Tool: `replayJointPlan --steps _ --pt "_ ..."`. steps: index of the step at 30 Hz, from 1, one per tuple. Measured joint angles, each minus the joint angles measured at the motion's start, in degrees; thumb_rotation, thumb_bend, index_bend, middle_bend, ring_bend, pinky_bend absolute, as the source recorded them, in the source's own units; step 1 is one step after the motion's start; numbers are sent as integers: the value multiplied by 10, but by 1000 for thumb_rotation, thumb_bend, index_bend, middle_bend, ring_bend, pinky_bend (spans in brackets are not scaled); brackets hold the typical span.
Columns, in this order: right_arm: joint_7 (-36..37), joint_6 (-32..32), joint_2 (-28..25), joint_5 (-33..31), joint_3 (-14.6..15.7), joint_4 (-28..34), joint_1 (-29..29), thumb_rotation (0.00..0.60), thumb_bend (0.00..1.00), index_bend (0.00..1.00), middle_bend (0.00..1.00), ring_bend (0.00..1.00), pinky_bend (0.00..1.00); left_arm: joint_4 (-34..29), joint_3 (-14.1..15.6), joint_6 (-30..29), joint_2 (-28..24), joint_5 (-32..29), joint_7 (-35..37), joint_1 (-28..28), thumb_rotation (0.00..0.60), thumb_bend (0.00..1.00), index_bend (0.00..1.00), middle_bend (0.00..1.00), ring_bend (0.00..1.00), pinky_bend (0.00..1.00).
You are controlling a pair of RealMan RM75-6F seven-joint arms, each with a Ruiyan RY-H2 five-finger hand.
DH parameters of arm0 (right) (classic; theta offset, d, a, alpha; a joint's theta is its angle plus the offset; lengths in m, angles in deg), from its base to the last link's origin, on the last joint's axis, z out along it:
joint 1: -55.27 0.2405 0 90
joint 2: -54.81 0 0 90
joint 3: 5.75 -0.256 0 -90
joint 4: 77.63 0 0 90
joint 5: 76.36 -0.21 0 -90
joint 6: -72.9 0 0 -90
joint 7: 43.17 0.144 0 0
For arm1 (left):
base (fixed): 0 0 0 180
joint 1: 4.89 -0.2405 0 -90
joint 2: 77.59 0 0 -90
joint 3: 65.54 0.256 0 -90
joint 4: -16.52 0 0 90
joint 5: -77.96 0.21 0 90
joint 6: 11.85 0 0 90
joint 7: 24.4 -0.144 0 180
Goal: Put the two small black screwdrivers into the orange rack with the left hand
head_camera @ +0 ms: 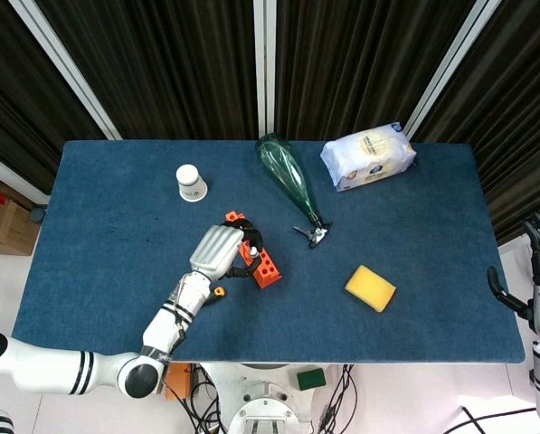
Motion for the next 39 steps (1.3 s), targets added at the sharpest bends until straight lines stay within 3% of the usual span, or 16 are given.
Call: replayJointPlan --steps 13,28,35,39 --pt "-3 0 -1 0 -1 5 0 600 354 0 0 0 0 1 2 18 -4 17 15 -2 600 377 288 351 238 285" --pt "-7 -4 -4 2 -1 8 -1 600 354 0 0 0 0 -28 9 11 -37 52 39 -25 600 324 201 254 195 284" --pt "-7 -2 -5 -1 3 4 -6 600 354 0 0 0 0 -68 25 -29 -103 112 88 -80 600 319 224 245 172 278" --pt "-7 -1 -5 -6 6 -1 -11 600 353 0 0 0 0 -78 49 -70 -157 175 134 -132 600 319 281 244 165 273"
